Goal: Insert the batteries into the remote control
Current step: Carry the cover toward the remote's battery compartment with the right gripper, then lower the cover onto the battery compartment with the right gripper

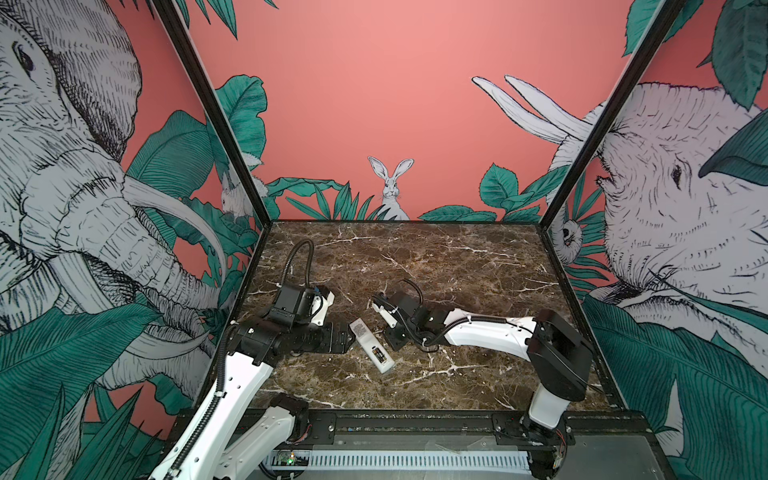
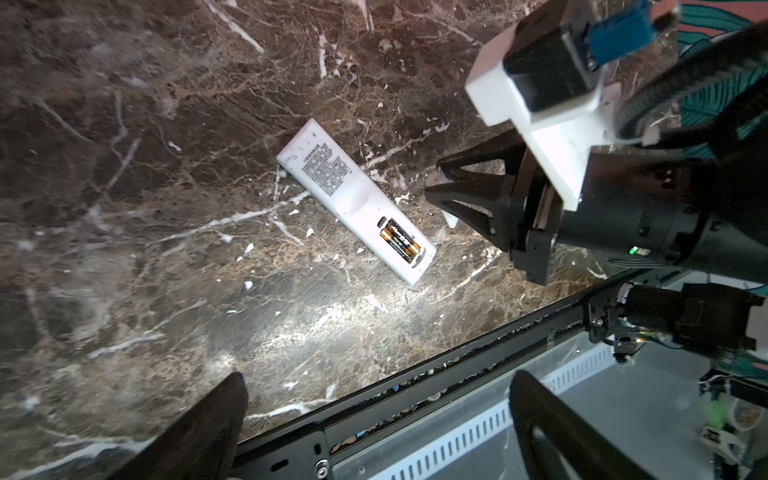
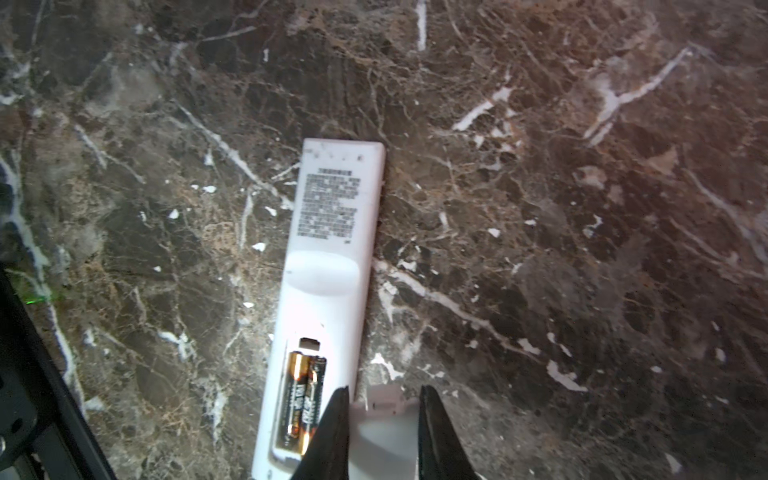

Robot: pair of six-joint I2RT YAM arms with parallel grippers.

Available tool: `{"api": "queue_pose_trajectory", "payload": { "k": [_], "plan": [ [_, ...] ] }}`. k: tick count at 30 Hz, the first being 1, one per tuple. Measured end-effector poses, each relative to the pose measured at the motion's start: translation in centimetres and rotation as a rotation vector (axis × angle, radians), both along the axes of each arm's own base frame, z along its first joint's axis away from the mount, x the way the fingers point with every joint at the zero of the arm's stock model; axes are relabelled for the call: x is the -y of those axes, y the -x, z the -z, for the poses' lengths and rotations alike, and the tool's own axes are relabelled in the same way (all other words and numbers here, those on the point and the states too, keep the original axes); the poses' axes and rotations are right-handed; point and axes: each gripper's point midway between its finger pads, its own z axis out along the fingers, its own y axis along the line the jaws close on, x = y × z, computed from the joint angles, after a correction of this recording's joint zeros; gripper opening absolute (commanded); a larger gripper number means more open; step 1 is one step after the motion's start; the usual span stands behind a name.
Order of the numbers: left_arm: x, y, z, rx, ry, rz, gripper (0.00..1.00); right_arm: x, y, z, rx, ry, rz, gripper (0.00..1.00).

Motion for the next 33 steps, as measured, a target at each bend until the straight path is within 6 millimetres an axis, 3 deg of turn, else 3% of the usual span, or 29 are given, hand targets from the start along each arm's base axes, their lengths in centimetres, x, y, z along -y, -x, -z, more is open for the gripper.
{"api": "queue_pose_trajectory", "payload": {
  "k": [6,17,33],
  "plan": [
    [-0.6,1.5,-0.7,0.048,-0.005,0.041,0.99,-0.8,1.0,0.0,0.004,-0.005,-0.02,0.15],
    [-0.6,1.8,-1.1,0.08,-0.001,0.061,0.99,-2.4,3.1,0.8,0.02,0.009,-0.026,0.14],
    [-0.7,2.2,-1.6,0.115,0.017,0.068,0.99,-3.1,2.2,1.2,0.06,0.011,0.024,0.13]
  ]
}}
